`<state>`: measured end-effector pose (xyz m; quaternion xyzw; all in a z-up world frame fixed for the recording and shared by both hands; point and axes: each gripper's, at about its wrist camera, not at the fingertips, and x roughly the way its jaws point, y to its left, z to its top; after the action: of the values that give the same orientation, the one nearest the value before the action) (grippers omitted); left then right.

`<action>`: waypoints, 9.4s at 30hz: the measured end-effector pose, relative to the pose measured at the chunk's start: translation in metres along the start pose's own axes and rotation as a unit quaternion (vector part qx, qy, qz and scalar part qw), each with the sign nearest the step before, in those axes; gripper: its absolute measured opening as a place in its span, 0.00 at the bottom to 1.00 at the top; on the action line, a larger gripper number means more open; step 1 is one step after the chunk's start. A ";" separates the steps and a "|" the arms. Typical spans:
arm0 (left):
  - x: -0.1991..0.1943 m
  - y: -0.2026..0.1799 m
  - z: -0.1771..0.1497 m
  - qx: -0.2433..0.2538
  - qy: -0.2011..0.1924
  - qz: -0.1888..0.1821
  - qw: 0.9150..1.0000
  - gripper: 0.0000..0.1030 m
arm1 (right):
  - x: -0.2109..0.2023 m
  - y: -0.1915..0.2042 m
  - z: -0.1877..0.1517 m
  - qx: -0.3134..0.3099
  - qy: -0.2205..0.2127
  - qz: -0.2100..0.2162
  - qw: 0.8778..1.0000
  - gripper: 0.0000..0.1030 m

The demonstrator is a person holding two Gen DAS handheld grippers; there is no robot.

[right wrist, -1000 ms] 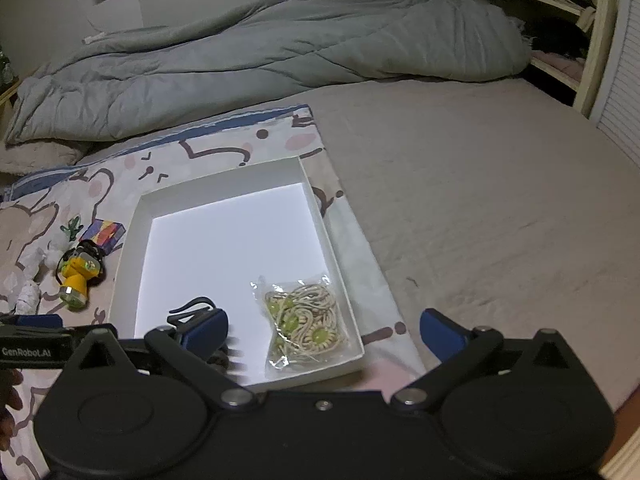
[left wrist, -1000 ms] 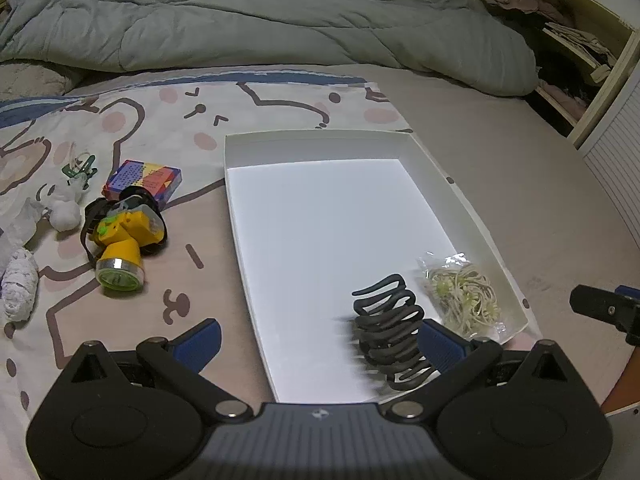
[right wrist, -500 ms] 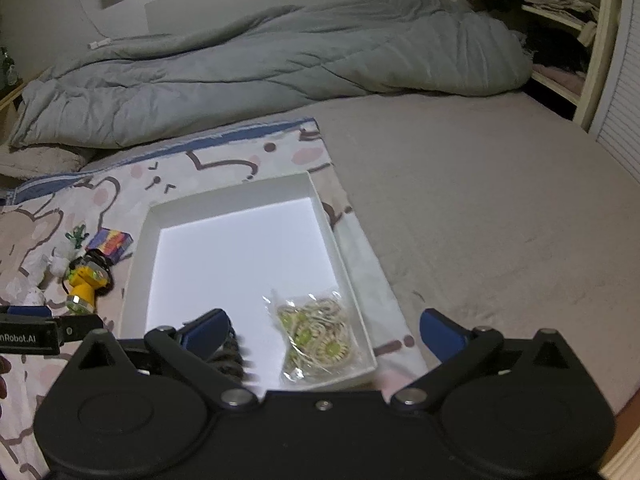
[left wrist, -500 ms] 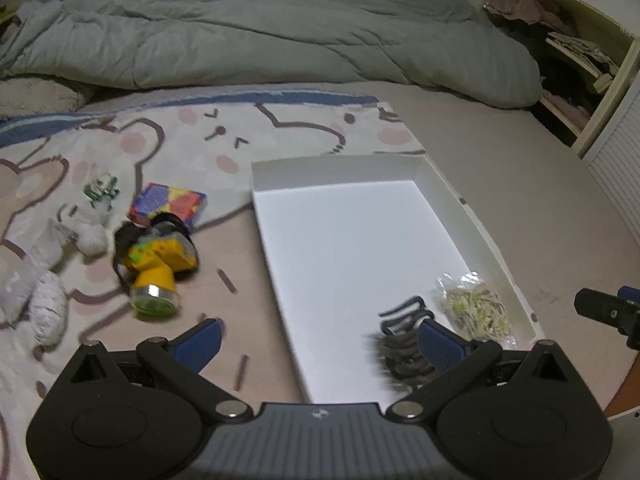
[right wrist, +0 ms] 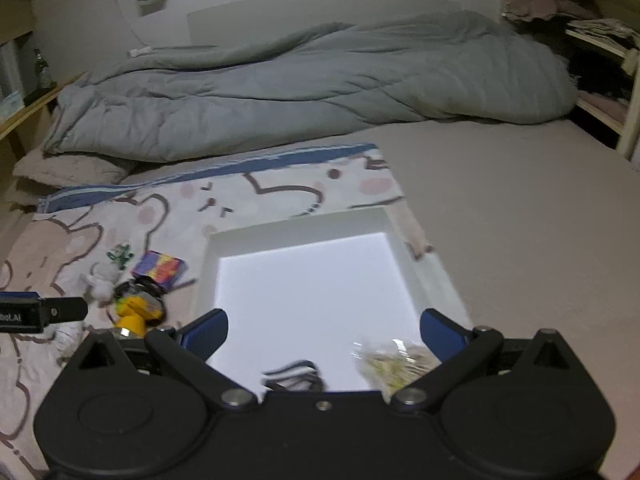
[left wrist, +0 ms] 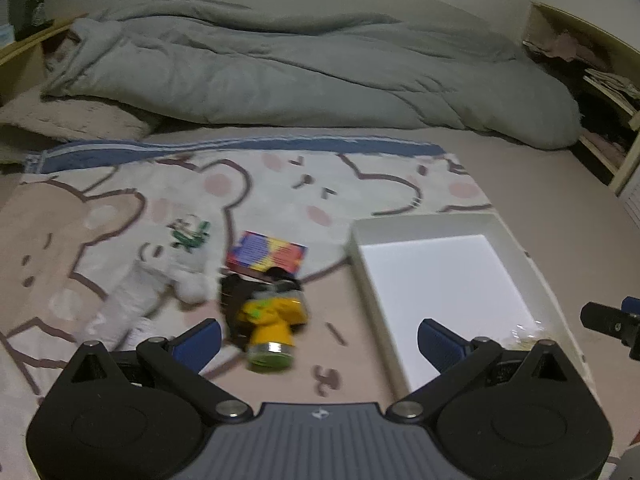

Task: Organize objects
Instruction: 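Withdraw both tools from the box toward the remaining items, then grasp the yellow headlamp with the right tool while the left tool grasps the white knit ball, then carry the headlamp and knit ball toward the white box with both tools, then open the right tool over the box while the left tool releases the knit ball, then withdraw both tools from the box toward the grey pouch and card box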

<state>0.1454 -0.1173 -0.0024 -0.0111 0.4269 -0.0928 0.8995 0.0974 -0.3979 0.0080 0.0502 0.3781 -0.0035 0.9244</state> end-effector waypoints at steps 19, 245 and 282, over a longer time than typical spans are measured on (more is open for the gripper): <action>-0.014 0.098 0.017 -0.028 -0.031 0.033 0.999 1.00 | 0.040 0.121 0.027 -0.050 -0.013 0.070 0.996 1.00; 0.070 -0.092 0.047 0.144 -0.031 -0.104 0.984 0.78 | 0.068 -0.034 0.037 -0.019 -0.007 0.027 0.999 0.61; 0.044 -0.030 -0.010 0.070 -0.041 -0.057 0.995 1.00 | 0.013 -0.021 -0.026 0.005 -0.027 -0.044 0.999 1.00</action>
<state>0.1603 -0.1538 -0.0392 0.0236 0.3806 -0.1732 0.9081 0.0877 -0.4160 -0.0212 0.0383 0.3547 -0.0480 0.9329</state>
